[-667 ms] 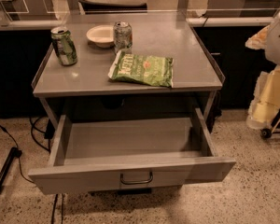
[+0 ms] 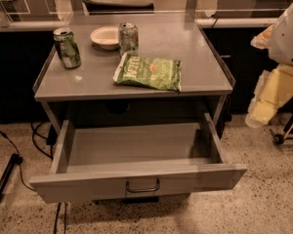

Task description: Place green jalapeno chip bag into top drawer

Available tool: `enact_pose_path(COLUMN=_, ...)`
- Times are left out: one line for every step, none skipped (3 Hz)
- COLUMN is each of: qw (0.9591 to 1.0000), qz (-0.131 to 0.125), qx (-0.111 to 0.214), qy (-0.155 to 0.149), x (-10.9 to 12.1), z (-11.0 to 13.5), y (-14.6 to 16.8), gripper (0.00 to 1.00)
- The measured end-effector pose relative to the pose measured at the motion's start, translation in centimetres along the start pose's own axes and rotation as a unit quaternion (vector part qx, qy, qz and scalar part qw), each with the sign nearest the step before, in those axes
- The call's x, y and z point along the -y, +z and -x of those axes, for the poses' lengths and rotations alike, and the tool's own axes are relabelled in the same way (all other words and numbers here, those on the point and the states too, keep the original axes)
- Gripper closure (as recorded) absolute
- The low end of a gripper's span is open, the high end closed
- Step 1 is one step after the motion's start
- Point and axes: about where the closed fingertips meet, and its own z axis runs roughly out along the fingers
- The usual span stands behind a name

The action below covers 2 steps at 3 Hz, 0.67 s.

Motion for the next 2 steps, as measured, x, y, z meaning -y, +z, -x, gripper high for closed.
enact_pose_path(qw=0.9995, qz=-0.005, qx=0.028, qy=0.012, x=1.1, z=1.5, y=1.1, gripper=0.00)
enact_pose_path(qw=0.9976, qz=-0.013, qx=0.061, qy=0.031, x=2.3, z=3.5, y=3.0, gripper=0.00)
